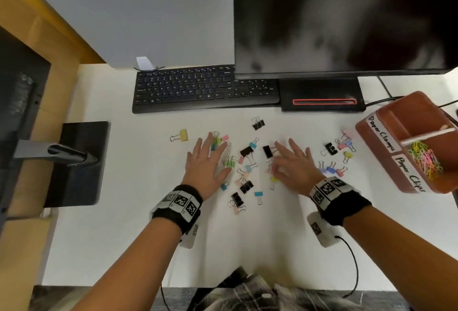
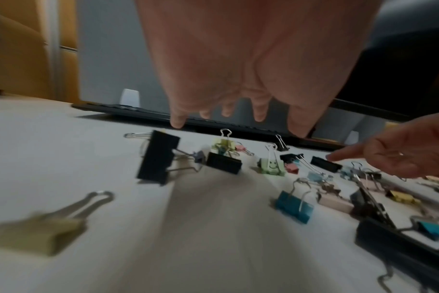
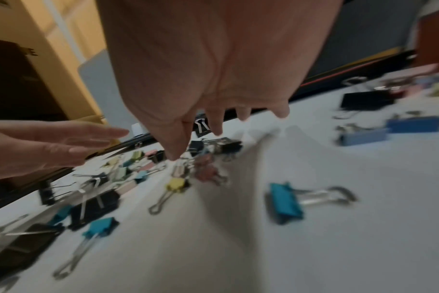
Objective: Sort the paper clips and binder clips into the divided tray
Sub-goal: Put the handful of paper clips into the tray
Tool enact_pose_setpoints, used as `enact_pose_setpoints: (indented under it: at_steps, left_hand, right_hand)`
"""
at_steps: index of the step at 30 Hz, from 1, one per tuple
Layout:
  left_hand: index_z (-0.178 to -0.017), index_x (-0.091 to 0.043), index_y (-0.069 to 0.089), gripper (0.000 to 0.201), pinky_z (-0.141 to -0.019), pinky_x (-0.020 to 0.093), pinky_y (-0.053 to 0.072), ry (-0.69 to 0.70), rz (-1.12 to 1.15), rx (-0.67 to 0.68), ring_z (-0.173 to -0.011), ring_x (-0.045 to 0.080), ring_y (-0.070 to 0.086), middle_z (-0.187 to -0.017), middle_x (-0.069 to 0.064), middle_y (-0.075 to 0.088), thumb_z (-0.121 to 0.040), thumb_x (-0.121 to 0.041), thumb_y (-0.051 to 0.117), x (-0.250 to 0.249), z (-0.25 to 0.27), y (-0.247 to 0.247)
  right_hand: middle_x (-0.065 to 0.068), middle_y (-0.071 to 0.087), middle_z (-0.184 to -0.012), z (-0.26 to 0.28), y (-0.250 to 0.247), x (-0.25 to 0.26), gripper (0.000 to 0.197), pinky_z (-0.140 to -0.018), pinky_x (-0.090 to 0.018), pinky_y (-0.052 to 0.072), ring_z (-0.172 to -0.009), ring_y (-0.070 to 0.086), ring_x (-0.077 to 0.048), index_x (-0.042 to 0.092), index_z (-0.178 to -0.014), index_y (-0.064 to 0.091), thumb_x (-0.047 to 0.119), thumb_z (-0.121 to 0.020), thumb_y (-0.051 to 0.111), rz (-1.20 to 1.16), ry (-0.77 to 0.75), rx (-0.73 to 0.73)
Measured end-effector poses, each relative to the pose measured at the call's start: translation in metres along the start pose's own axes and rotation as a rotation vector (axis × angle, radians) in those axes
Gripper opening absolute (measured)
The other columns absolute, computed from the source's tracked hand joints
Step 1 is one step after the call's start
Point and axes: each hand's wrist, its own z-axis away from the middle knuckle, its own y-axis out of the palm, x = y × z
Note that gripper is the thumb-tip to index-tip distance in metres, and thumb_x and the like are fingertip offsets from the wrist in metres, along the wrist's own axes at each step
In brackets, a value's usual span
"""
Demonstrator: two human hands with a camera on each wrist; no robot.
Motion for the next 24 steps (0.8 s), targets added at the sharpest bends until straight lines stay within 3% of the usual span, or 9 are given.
enact_pose_setpoints:
  at_steps: [3, 5, 7, 10, 13, 15, 18, 21, 24]
  left_hand:
    - [-0.144, -0.04, 0.008, 0.064, -0.113, 0.063, 0.008, 0.029, -0.169, 0.196, -0.145, 0.031, -0.005, -0.157, -0.004, -0.011, -0.089, -0.06, 0.034, -0.005, -0.015, 0.008]
    - [-0.144, -0.041, 0.005, 0.065, -0.111, 0.063, 0.008, -0.044, -0.203, 0.18, -0.145, 0.035, -0.002, -0.158, 0.003, -0.007, -0.088, -0.063, 0.031, -0.008, -0.018, 0.008]
    - [-0.145, -0.037, 0.01, 0.065, -0.113, 0.058, 0.012, -0.076, -0.127, 0.076, -0.145, 0.034, 0.003, -0.158, 0.007, 0.004, -0.089, -0.061, 0.032, -0.016, -0.017, 0.0]
    - [-0.138, -0.029, 0.037, 0.053, -0.116, 0.044, 0.017, 0.015, 0.085, -0.032, -0.142, 0.028, 0.016, -0.151, 0.006, 0.027, -0.09, -0.051, 0.042, -0.037, -0.012, -0.014]
    - [-0.125, -0.024, 0.053, 0.035, -0.112, 0.034, 0.026, 0.163, 0.204, -0.022, -0.127, 0.024, 0.038, -0.138, 0.002, 0.044, -0.092, -0.036, 0.051, -0.071, -0.01, -0.018]
    - [-0.121, -0.024, 0.056, 0.033, -0.108, 0.033, 0.034, 0.279, 0.243, -0.015, -0.119, 0.021, 0.046, -0.13, 0.0, 0.05, -0.091, -0.036, 0.052, -0.101, -0.014, -0.011]
    - [-0.124, -0.025, 0.054, 0.038, -0.106, 0.031, 0.036, 0.375, 0.279, 0.002, -0.121, 0.018, 0.046, -0.129, -0.001, 0.049, -0.089, -0.04, 0.051, -0.154, -0.027, 0.007]
    - [-0.131, -0.026, 0.046, 0.045, -0.112, 0.032, 0.028, 0.409, 0.217, 0.039, -0.131, 0.019, 0.035, -0.141, 0.001, 0.038, -0.088, -0.037, 0.055, -0.206, -0.042, 0.035]
    - [-0.14, -0.03, 0.033, 0.063, -0.116, 0.042, 0.021, 0.368, 0.017, 0.158, -0.141, 0.026, 0.019, -0.154, 0.005, 0.018, -0.084, -0.042, 0.059, -0.229, -0.061, 0.071]
  right_hand:
    - [0.002, 0.004, -0.159, 0.008, 0.005, -0.02, 0.01, -0.117, -0.054, 0.002, -0.147, -0.004, -0.03, 0.031, -0.084, 0.047, 0.034, -0.094, 0.046, -0.095, 0.025, 0.026]
    - [0.002, 0.011, -0.158, 0.017, 0.003, -0.03, 0.008, -0.119, -0.051, 0.009, -0.147, 0.003, -0.026, 0.028, -0.084, 0.052, 0.031, -0.092, 0.052, -0.17, 0.028, -0.037]
    - [-0.001, 0.031, -0.152, 0.029, -0.007, -0.038, 0.002, -0.116, -0.044, 0.023, -0.142, 0.024, -0.022, 0.024, -0.089, 0.059, 0.025, -0.09, 0.057, -0.252, 0.025, -0.165]
    - [-0.001, 0.062, -0.107, 0.052, -0.03, -0.055, 0.006, -0.094, -0.03, 0.044, -0.103, 0.056, -0.018, 0.017, -0.087, 0.063, 0.012, -0.085, 0.062, -0.267, -0.001, -0.407]
    - [0.003, 0.062, -0.085, 0.083, -0.057, -0.085, 0.007, -0.074, -0.031, 0.051, -0.075, 0.057, -0.015, 0.014, -0.087, 0.065, 0.008, -0.084, 0.064, -0.232, 0.037, -0.59]
    - [0.001, 0.065, -0.087, 0.107, -0.073, -0.111, 0.008, -0.074, -0.033, 0.052, -0.076, 0.06, -0.017, 0.013, -0.092, 0.065, 0.011, -0.084, 0.063, -0.183, 0.119, -0.65]
    - [-0.008, 0.07, -0.089, 0.14, -0.085, -0.158, 0.011, -0.08, -0.041, 0.052, -0.081, 0.063, -0.028, 0.014, -0.092, 0.066, 0.011, -0.08, 0.066, -0.12, 0.275, -0.732]
    - [-0.008, 0.071, -0.087, 0.157, -0.083, -0.199, 0.009, -0.085, -0.047, 0.048, -0.084, 0.063, -0.033, 0.019, -0.088, 0.065, 0.014, -0.08, 0.066, -0.045, 0.425, -0.783]
    - [-0.003, 0.072, -0.094, 0.156, -0.075, -0.225, 0.013, -0.085, -0.042, 0.04, -0.092, 0.061, -0.031, 0.023, -0.096, 0.066, 0.022, -0.084, 0.062, 0.004, 0.534, -0.675]
